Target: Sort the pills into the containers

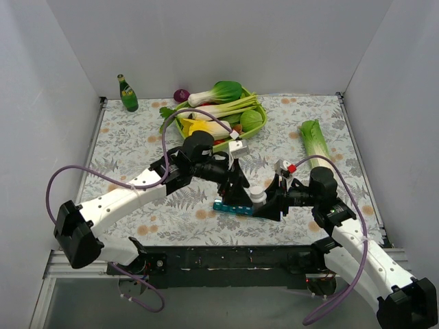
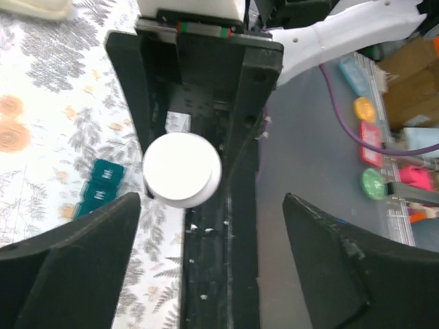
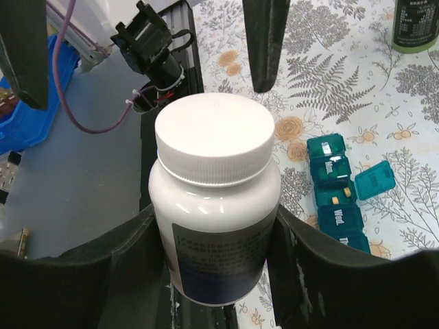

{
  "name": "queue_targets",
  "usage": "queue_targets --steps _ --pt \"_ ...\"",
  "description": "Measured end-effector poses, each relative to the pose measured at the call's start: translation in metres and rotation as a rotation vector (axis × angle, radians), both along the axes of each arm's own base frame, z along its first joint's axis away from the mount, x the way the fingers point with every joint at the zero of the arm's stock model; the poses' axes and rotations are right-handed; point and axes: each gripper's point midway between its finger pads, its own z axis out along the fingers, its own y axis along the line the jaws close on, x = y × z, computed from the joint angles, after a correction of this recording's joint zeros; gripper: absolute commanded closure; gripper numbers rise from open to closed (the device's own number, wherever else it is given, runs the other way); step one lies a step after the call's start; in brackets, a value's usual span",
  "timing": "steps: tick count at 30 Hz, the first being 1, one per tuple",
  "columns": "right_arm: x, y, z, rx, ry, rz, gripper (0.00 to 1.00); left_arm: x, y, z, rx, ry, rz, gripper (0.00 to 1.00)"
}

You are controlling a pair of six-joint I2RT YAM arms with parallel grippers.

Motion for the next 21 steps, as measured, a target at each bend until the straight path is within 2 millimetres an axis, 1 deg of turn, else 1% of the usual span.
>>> queue_targets --steps 1,2,4,8,11,13,16,19,20,21 --pt "0.000 0.000 0.001 0.003 0.005 0.001 0.99 0.002 0.000 0.003 -0.008 -0.015 0.015 0.03" --pt "-0.001 0.000 0.002 0.007 0.004 0.005 0.99 0.004 0.001 0.007 -0.013 -0.024 0.035 0.02" --pt "-0.002 0.000 0.003 0.008 -0.006 0.009 0.99 0.009 0.005 0.016 -0.032 -0.048 0.090 0.02" --pt "-0.001 -0.001 0.005 -0.001 -0.046 0.017 0.99 0.010 0.017 0.034 -0.079 -0.060 0.169 0.02" --pt "0.001 -0.002 0.008 -0.003 -0.086 0.020 0.99 0.011 0.017 0.042 -0.102 -0.029 0.203 0.02" --pt "0.001 -0.002 0.008 -0.005 -0.102 0.022 0.99 0.013 0.012 0.038 -0.095 0.011 0.221 0.02" --pt "0.002 -0.002 0.006 -0.014 -0.107 0.020 0.99 0.020 0.000 0.020 -0.046 0.079 0.256 0.02" --pt "0.002 -0.003 0.003 -0.023 -0.105 0.017 0.99 0.024 -0.013 0.000 0.011 0.121 0.279 0.07" --pt "0.002 -0.003 0.003 -0.025 -0.105 0.017 0.99 0.024 -0.016 -0.006 0.029 0.128 0.284 0.13" --pt "0.002 -0.003 0.003 -0.026 -0.106 0.016 0.99 0.023 -0.019 -0.009 0.040 0.132 0.284 0.15"
